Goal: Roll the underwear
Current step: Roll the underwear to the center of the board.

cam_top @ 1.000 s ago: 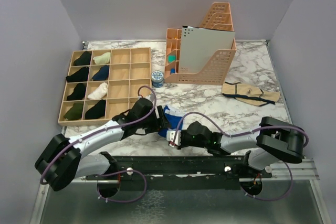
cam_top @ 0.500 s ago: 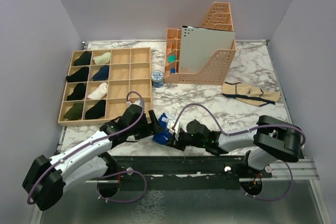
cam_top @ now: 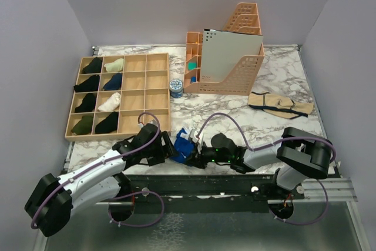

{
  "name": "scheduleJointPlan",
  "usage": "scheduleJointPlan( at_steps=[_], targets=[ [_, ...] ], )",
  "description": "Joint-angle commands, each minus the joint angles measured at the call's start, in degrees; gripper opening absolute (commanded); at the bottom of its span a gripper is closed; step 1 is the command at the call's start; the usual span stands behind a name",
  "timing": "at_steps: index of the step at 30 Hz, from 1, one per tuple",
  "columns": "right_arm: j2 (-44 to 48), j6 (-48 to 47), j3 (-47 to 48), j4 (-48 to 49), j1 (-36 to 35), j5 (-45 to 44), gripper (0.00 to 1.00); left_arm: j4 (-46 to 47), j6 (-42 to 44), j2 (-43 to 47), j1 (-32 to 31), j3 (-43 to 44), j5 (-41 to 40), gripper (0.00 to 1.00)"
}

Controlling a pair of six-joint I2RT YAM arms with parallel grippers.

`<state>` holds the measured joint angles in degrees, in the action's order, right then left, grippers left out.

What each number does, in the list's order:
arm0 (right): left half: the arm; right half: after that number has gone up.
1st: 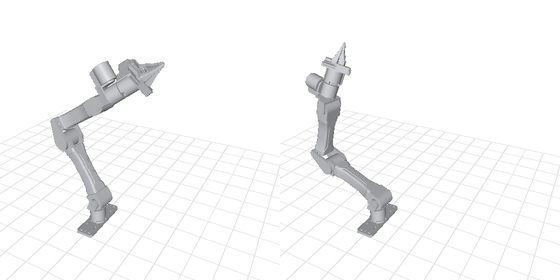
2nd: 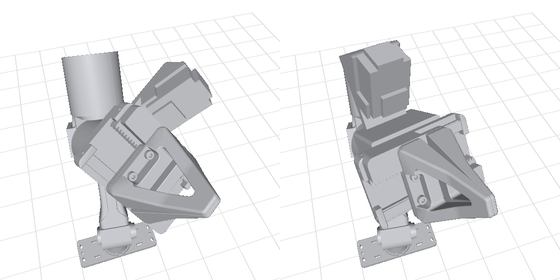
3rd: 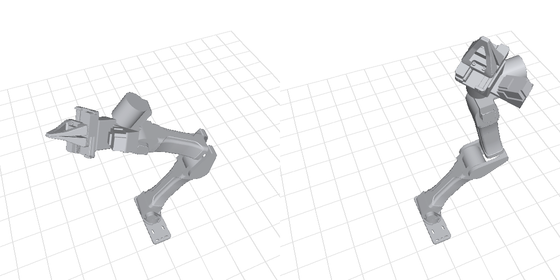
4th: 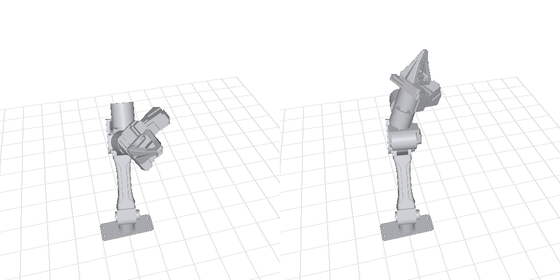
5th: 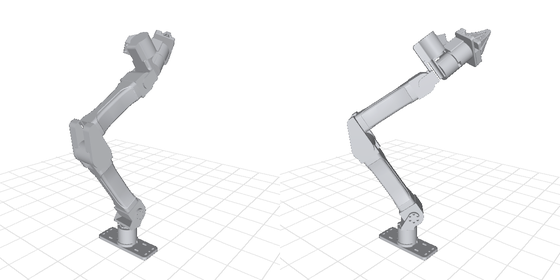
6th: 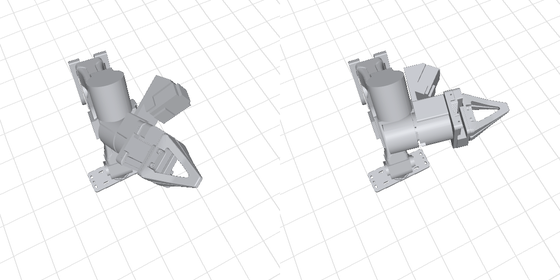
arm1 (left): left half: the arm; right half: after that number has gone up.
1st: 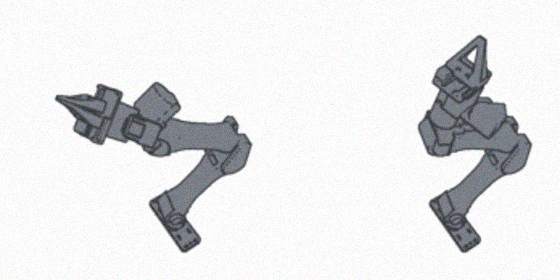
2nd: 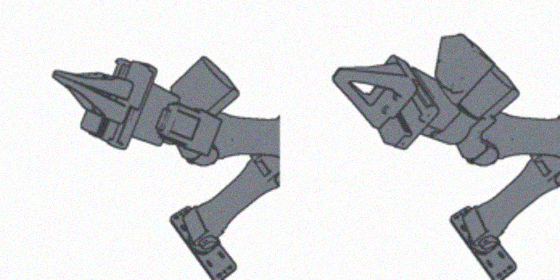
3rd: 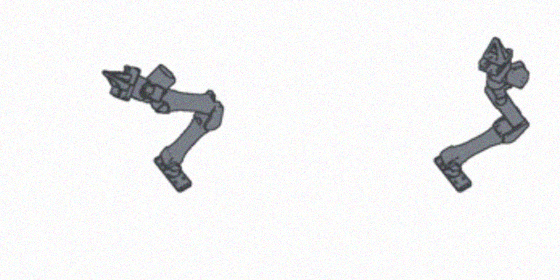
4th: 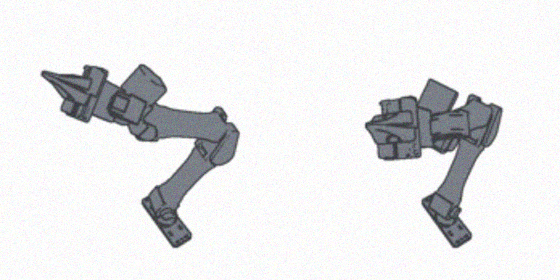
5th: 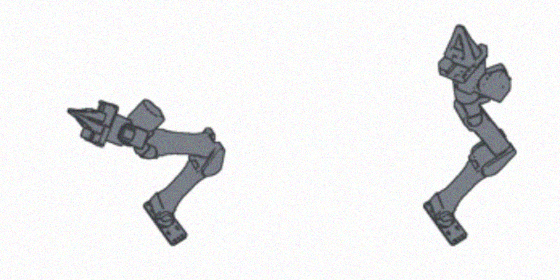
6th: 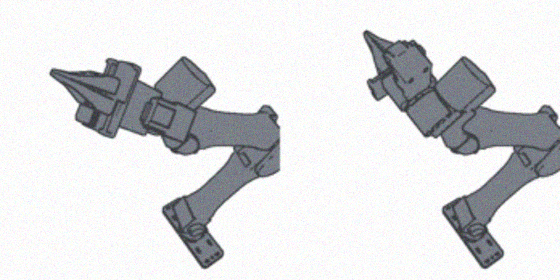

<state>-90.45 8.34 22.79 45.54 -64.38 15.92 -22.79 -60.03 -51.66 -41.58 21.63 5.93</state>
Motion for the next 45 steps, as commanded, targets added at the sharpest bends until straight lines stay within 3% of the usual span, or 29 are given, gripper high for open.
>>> scheduleJointPlan(
  at_steps=[1,5,8,13,16,21,26,30,36,45],
  targets=[
    [-0.78,1.74,-1.46,1.01,-0.04,-0.94,0.01,1.69,-5.53,0.01,0.09,-2.29,0.81,0.78],
    [-0.8,0.51,-1.67,0.95,-0.04,0.11,0.01,4.96,-6.58,-3.14,0.05,-2.06,0.66,0.74],
    [-0.94,0.48,-2.32,1.99,-0.04,0.05,0.02,6.15,-6.04,-5.72,0.02,-1.54,0.67,0.56],
    [-0.91,0.03,-2.9,4.04,-0.04,1.4,0.09,6.27,-5.26,-7.51,0.1,-1.96,-1.11,0.4],
    [-1.04,-1.11,-2.97,3.7,-0.02,1.28,0.13,6.34,-5.18,-8.22,0.08,-1.84,-2.22,0.25],
    [0.22,-7.1,-2.91,0.63,-0.11,2.96,0.31,6.61,-4.86,-9.01,0.05,-0.98,-2.05,0.01],
    [2.19,-16.8,-2.05,-4.8,-0.33,5.21,0.64,7.56,-4.77,-9.52,0.03,-0.64,-1.01,0.0],
    [3.41,-23.7,-0.95,-7.98,-1.73,2.5,0.76,8.28,-4.75,-11.38,0.03,0.03,0.38,0.0],
    [1.87,-31.63,2.25,-10.23,-5.62,-6.65,0.74,9.57,-5.09,-12.27,0.06,0.04,1.84,0.0],
    [-3.45,-38.34,2.94,-6.56,-10.52,-21.45,0.51,9.46,-5.1,-12.46,0.06,0.18,2.92,0.0]
  ],
)
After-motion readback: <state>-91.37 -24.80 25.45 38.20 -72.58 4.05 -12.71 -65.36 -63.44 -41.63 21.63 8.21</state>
